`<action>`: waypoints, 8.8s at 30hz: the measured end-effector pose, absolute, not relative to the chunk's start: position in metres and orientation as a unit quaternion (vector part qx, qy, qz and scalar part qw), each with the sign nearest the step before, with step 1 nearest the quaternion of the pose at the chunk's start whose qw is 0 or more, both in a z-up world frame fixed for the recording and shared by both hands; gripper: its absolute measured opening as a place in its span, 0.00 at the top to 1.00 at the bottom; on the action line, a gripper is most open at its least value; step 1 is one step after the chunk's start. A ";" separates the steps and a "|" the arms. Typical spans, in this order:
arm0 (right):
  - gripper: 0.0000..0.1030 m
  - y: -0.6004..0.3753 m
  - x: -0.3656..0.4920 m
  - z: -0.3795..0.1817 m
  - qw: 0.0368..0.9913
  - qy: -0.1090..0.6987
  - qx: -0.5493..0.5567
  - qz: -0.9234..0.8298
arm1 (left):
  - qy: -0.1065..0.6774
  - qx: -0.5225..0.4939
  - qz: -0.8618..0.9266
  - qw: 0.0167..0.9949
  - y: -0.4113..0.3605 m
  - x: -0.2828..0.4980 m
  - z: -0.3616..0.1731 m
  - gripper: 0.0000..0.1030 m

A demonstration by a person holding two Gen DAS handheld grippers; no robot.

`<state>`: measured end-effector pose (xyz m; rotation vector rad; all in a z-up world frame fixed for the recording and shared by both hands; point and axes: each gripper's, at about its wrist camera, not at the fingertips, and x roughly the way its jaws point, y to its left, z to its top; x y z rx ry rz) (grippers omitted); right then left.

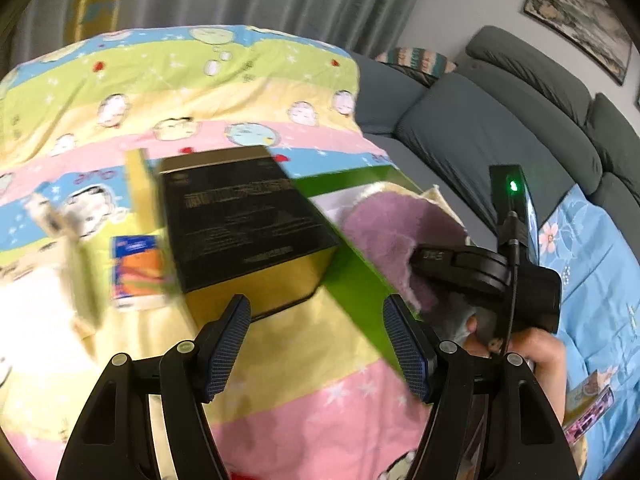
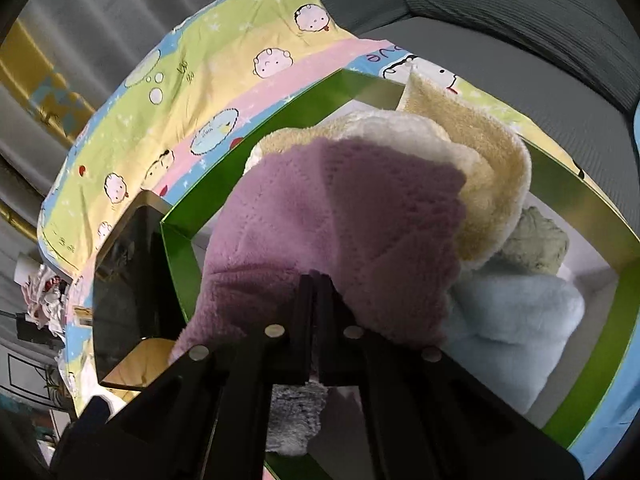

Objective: Organize soft objects

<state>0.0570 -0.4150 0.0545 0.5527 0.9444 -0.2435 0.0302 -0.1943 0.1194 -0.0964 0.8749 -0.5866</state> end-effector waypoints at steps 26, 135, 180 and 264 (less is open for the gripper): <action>0.19 -0.236 0.017 0.134 0.912 0.366 0.171 0.068 | 0.407 -0.143 0.008 0.902 0.076 0.004 0.104 0.19; 0.52 -0.224 -0.034 0.140 0.916 0.342 0.173 0.118 | 0.308 -0.111 -0.278 0.903 -0.075 -0.049 0.142 0.61; 0.42 -0.466 -0.049 0.078 0.865 0.334 0.351 -0.134 | 0.412 -0.046 -0.414 0.810 -0.330 -0.001 0.096 0.59; 0.23 -0.206 -0.008 0.104 0.906 0.392 0.146 0.057 | 0.399 -0.127 -0.027 0.907 0.046 -0.025 0.094 0.18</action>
